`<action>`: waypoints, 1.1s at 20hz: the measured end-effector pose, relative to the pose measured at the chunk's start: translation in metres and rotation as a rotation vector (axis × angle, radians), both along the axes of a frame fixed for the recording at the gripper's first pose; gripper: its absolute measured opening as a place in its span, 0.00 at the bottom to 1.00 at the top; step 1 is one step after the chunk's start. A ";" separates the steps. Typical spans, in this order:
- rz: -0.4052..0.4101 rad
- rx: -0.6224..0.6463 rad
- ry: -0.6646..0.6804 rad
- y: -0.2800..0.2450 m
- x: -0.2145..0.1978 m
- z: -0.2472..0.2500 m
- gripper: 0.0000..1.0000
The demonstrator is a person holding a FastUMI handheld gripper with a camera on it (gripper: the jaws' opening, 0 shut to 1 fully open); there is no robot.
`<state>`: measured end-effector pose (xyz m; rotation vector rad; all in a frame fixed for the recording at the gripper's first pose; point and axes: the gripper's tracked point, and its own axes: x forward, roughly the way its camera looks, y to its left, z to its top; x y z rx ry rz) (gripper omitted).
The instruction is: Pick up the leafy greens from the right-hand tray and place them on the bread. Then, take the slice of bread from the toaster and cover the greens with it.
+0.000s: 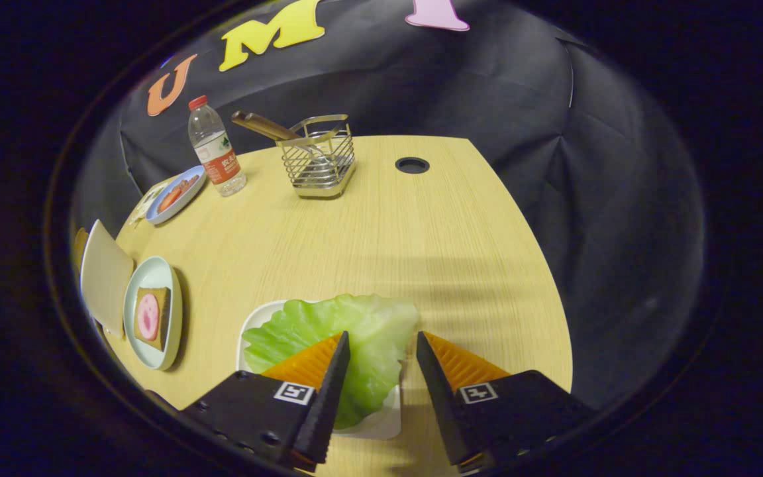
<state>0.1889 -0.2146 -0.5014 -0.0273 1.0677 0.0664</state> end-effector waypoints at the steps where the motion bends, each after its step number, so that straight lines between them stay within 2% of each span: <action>1: 0.006 -0.006 0.006 0.004 -0.001 0.000 0.55; 2: 0.009 -0.009 0.012 0.006 -0.001 -0.002 0.47; 4: -0.010 -0.040 0.018 0.001 0.000 0.000 0.45; 5: -0.016 -0.043 0.021 0.004 0.002 0.000 0.34; 6: -0.016 -0.046 0.022 0.005 0.002 0.000 0.29; 8: -0.012 -0.056 0.032 0.006 0.001 0.000 0.29; 9: -0.020 -0.102 0.030 -0.002 0.001 0.000 0.29; 11: -0.020 -0.113 0.031 -0.002 0.002 0.001 0.04; 14: -0.039 -0.124 0.015 0.001 0.000 0.009 0.05; 17: -0.074 -0.118 -0.017 0.003 -0.009 0.024 0.00; 22: -0.100 -0.175 -0.122 0.017 -0.018 0.073 0.00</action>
